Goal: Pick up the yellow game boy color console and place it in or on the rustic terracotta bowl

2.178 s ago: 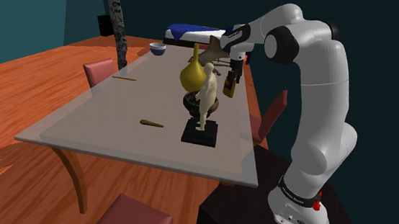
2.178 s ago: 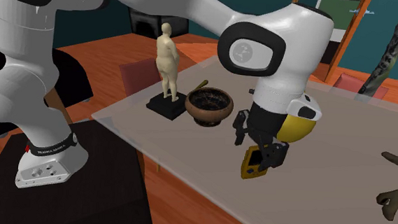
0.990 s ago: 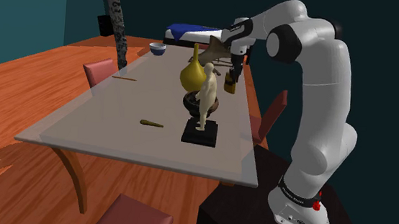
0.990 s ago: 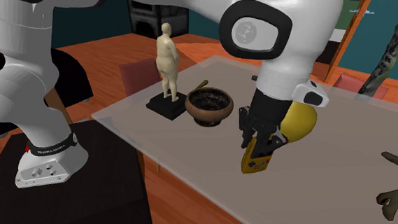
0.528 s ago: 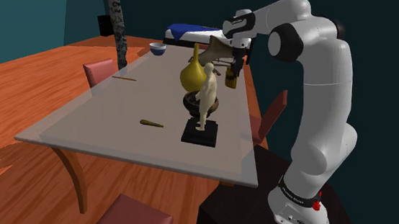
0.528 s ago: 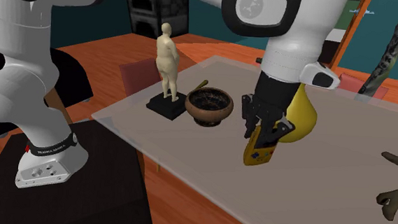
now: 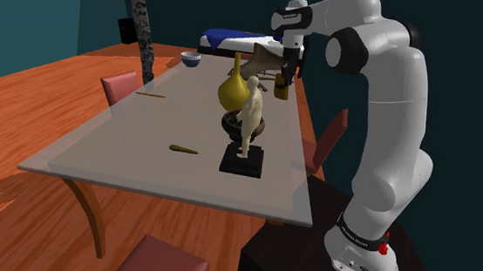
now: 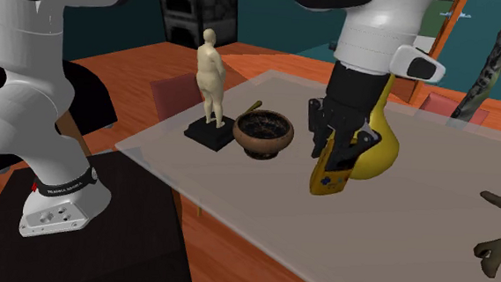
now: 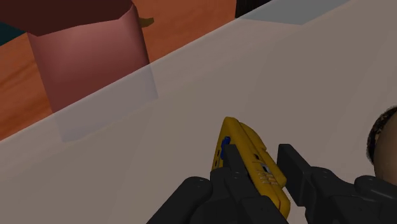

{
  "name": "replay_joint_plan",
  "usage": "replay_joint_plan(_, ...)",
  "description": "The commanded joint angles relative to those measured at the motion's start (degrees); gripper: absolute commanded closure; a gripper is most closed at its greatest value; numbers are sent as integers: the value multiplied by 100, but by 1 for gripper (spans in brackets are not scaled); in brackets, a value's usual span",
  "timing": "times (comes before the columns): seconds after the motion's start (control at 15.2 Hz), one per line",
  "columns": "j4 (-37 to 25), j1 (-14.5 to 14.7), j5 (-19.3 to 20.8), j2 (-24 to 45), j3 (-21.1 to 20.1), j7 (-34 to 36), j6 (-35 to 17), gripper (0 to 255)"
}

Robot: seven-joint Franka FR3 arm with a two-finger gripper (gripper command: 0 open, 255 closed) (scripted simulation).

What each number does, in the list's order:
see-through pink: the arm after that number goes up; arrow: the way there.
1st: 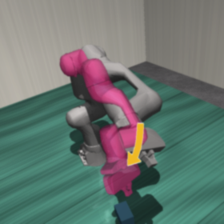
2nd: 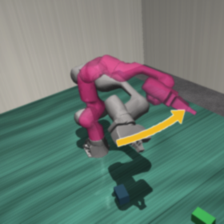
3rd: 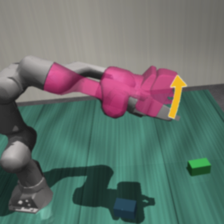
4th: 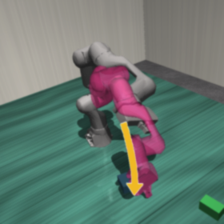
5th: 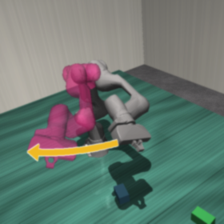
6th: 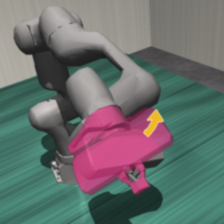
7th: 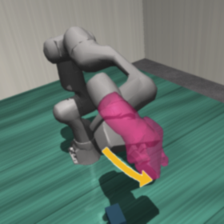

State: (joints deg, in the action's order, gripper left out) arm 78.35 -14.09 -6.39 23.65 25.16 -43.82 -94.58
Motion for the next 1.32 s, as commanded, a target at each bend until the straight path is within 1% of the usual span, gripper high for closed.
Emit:
replay_joint_plan(0.0,-203,-24,-10,31,1,-2,173,255)
replay_joint_plan(0.59,-1133,-155,-63,181,10,-27,952,255)
replay_joint_plan(0.66,-1160,-159,-64,186,10,-28,974,255)
replay_joint_plan(0.92,-221,398,199,-541,-57,468,731,255)
replay_joint_plan(1.25,611,956,458,-1268,-248,1154,585,255)
